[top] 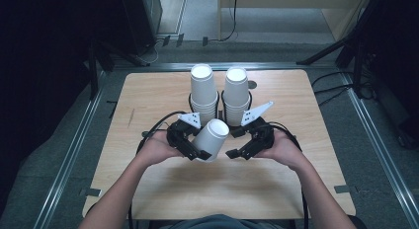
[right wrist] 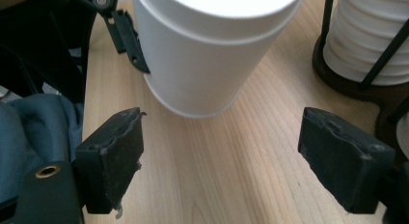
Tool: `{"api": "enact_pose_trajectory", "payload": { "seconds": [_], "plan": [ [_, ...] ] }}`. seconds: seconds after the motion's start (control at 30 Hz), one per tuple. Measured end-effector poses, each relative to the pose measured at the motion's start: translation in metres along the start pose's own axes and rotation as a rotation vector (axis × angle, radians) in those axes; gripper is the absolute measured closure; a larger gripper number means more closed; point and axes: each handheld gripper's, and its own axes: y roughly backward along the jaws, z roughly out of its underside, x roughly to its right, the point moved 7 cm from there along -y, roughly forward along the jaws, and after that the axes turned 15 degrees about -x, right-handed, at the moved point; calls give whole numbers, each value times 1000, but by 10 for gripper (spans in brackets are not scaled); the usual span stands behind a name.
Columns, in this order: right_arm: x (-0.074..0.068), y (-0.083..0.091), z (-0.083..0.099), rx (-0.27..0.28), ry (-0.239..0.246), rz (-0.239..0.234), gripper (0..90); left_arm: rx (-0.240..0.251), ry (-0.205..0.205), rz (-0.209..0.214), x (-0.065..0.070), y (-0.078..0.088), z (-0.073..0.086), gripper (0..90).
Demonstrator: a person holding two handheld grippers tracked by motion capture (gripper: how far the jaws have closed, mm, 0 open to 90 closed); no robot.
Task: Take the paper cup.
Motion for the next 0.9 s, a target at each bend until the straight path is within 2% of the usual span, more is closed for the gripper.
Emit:
{"api": "enact_pose_trajectory", "payload": {
  "seconds": [0.13,0.2,0.33,0.43,0.67,0.9],
  "plan": [
    [1,-4,4,-32,8,14,165,-44,-7,-29,-3,1,1,166],
    [1,-6,6,-37,0,7,167,-65,-11,-41,-4,1,2,166],
    [1,-10,11,-61,-2,16,168,-102,-23,-46,-5,1,2,166],
    [1,-10,14,-71,1,23,168,-110,-27,-49,-6,3,0,166],
    [1,-10,17,-65,7,35,169,-169,-55,-62,-8,1,-7,166],
    [4,-9,17,-61,12,45,172,-260,-81,-75,-10,-10,-10,165]
  ]
}}
